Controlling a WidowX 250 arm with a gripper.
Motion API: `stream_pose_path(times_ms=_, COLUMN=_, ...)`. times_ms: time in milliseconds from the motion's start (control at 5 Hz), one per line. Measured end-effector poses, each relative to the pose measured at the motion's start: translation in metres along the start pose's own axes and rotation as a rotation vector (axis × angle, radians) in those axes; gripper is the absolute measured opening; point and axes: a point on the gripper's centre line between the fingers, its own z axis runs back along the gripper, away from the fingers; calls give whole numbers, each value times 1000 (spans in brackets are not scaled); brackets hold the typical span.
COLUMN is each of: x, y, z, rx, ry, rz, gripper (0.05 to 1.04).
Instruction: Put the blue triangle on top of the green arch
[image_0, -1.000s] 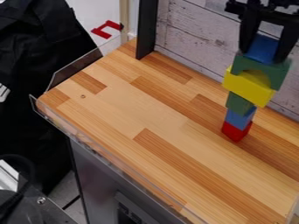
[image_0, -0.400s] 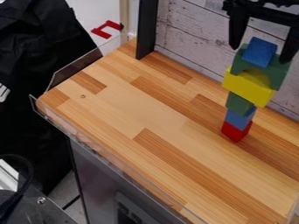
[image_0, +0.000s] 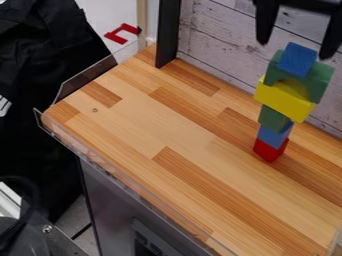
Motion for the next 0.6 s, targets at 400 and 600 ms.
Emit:
stream_pose_path(times_ms=400, x=-48, y=5, z=46, rx=37, ry=-18, rz=-66, gripper=1001)
stream_pose_path(times_ms=600, x=-84, y=36, z=22, rx=140, ry=57, rz=-88, gripper=1001)
